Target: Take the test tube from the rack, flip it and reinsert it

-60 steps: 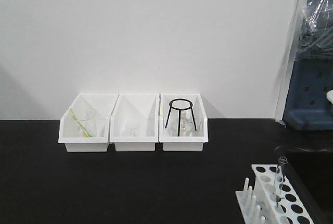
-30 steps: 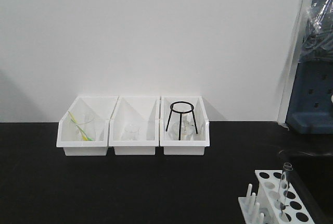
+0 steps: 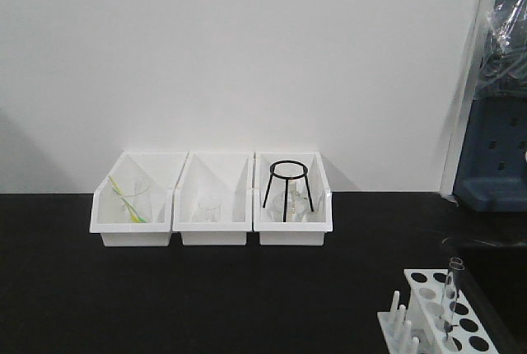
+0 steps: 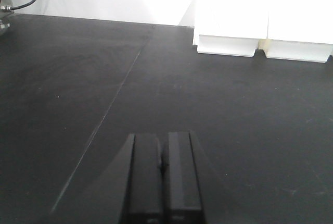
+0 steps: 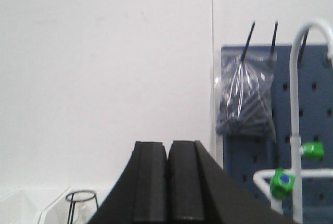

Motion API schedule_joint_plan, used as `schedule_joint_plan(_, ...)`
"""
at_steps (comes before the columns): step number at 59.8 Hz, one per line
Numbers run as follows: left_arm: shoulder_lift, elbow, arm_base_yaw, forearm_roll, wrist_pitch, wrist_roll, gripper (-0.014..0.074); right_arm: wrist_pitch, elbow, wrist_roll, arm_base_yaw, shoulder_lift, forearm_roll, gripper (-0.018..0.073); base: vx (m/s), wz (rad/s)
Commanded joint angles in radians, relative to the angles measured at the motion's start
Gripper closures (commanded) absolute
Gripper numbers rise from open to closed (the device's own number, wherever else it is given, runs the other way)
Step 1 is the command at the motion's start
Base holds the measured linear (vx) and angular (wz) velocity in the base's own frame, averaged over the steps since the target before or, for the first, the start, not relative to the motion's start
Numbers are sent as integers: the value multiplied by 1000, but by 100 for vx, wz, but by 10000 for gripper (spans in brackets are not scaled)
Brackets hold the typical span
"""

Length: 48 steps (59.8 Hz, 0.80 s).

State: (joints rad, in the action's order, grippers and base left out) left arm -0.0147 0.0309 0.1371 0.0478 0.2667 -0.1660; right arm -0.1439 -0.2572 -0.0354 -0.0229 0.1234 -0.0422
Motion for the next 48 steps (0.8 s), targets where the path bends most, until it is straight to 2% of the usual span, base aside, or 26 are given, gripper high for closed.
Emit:
schedule_joint_plan(1, -3, 2, 2, -4, -80, 0, 603, -95, -153, 77, -3, 203, 4, 571, 0, 0)
schedule_joint_plan(9, -3, 2, 2, -4, -80, 0, 603, -128, -292, 69, -3, 449, 4, 571, 0, -1)
schedule_joint_plan(15, -3, 2, 2, -4, -80, 0, 603, -135, -323, 64, -3, 561, 4, 571, 0, 0)
schedule_joint_plan(29, -3, 2, 2, -4, -80, 0, 603, -157, -331, 66, -3, 636, 5, 523, 0, 0)
schedule_joint_plan(40, -3, 2, 2, -4, -80, 0, 603, -111, -330, 66, -3, 636, 4, 328, 0, 0)
schedule_joint_plan(48, -3, 2, 2, -4, -80, 0, 603, -113, -328, 66, -3, 636, 4, 77, 0, 0)
